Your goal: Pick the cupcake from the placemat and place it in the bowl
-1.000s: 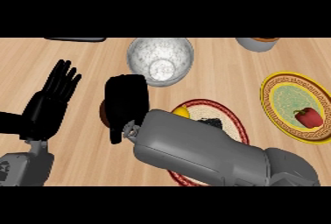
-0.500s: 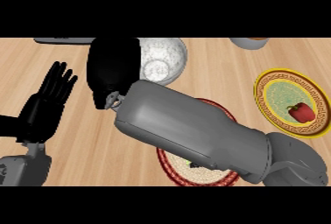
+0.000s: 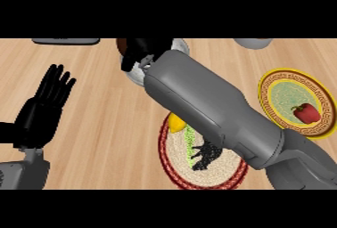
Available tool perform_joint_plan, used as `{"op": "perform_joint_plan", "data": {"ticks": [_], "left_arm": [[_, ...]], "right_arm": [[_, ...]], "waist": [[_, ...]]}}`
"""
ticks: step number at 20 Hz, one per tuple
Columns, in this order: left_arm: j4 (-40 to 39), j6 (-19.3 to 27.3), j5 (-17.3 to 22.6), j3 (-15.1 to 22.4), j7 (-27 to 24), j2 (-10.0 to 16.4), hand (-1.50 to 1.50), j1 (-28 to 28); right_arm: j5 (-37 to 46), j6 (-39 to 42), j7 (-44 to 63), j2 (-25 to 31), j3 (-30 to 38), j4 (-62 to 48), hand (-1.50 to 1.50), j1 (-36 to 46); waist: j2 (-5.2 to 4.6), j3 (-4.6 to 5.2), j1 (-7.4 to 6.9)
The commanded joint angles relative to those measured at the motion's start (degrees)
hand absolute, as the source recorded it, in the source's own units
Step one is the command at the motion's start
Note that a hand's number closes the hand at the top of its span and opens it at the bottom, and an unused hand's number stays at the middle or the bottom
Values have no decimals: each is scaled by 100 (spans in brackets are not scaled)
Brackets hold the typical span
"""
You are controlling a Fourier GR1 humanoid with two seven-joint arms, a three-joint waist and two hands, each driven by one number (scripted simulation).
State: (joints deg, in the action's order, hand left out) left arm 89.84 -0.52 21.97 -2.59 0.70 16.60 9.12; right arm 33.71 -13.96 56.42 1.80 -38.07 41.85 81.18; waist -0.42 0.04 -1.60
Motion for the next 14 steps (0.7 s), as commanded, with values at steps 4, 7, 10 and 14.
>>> {"op": "perform_joint_plan", "data": {"ticks": [4, 7, 10, 14], "left_arm": [[252, 101, -115, 162, 125, -148, 0, -55], [163, -49, -127, 88, -57, -90, 0, -79], [-43, -136, -106, 108, -29, -94, 0, 36], [-106, 47, -214, 180, -36, -248, 0, 286]], "right_arm": [[-61, -1051, -1287, 217, 850, -1210, 150, -78], [-113, -1234, -1638, 114, 1129, -1868, 150, 43], [-37, -1435, -2074, -91, 1093, -2400, 150, -198], [-378, -673, -2273, 234, 1500, -2873, 150, 282]], "waist": [[-51, -3, -86], [-75, 2, -134], [-122, 4, -201], [-188, 6, -319]]}}
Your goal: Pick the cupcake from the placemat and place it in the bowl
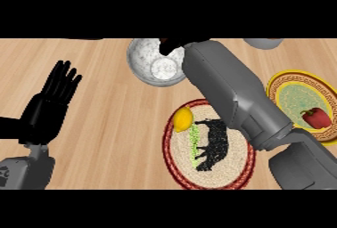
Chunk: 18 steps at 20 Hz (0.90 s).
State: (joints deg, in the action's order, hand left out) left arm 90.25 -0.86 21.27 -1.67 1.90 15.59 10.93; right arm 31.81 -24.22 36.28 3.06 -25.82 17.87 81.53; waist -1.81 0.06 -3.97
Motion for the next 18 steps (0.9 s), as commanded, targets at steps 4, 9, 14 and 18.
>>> {"op": "perform_joint_plan", "data": {"ticks": [4, 9, 14, 18], "left_arm": [[-92, -100, 42, 19, -49, -57, 0, 103], [-70, -225, 49, 55, -20, 1, 0, 174], [0, -206, 136, -80, 78, 71, 0, 132], [-2, -85, 80, -85, 173, 68, 0, 284]], "right_arm": [[-524, 114, -295, 114, 669, -772, 150, -191], [-836, 578, -1146, 8, 962, -837, -150, -355], [-1251, -212, -1994, 22, 1486, -496, -150, -460], [-1965, -902, -2696, 218, 2308, -6, -150, -594]], "waist": [[-70, -2, -99], [-125, -9, -242], [-66, -16, -235], [-69, -31, -131]]}}
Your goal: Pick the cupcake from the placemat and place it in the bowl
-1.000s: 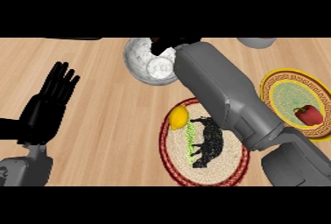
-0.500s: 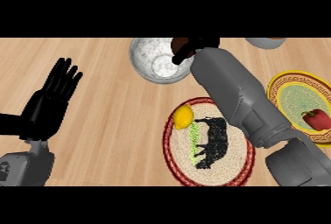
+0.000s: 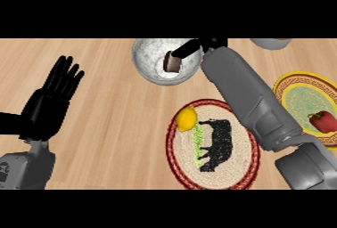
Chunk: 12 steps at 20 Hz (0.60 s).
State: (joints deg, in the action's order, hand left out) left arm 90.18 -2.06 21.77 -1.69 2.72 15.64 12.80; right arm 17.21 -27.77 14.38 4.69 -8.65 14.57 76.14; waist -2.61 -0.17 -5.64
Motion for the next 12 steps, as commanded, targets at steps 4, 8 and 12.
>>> {"op": "perform_joint_plan", "data": {"ticks": [4, 8, 12], "left_arm": [[-196, 39, -100, -18, -136, -66, 0, -72], [232, 157, -52, -49, 133, -36, 0, -232], [-247, -103, 28, -275, -110, 64, 0, -217]], "right_arm": [[-872, -939, -1171, 84, 1088, 455, -150, -246], [-975, -1048, -1512, 285, 1343, 206, -150, -430], [-1217, -628, -1838, 635, 1619, 317, -150, -696]], "waist": [[52, 9, 142], [143, 11, 208], [190, 15, 404]]}}
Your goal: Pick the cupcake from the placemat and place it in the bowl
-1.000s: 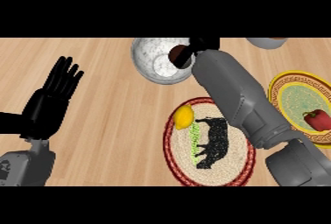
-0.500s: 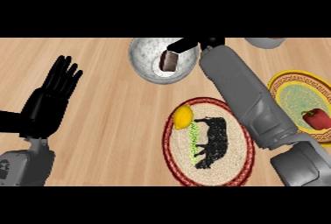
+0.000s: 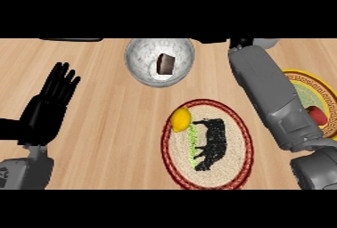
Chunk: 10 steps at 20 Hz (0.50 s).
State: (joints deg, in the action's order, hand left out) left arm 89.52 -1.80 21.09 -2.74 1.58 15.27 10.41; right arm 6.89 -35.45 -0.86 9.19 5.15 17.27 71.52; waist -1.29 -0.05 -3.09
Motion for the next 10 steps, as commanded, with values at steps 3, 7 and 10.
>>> {"op": "perform_joint_plan", "data": {"ticks": [3, 7, 10], "left_arm": [[5, 26, -5, -151, 153, 80, 0, -11], [474, 159, -221, 15, -25, -171, 0, -636], [-58, -270, 65, -377, -141, 107, 0, -452]], "right_arm": [[-238, 593, -288, 602, 334, -69, -150, -355], [-333, 1055, -577, 733, 314, 455, -150, -1124], [-471, 1531, -562, 916, 285, 1116, -150, -1715]], "waist": [[69, 2, 156], [132, 4, 256], [159, 8, 370]]}}
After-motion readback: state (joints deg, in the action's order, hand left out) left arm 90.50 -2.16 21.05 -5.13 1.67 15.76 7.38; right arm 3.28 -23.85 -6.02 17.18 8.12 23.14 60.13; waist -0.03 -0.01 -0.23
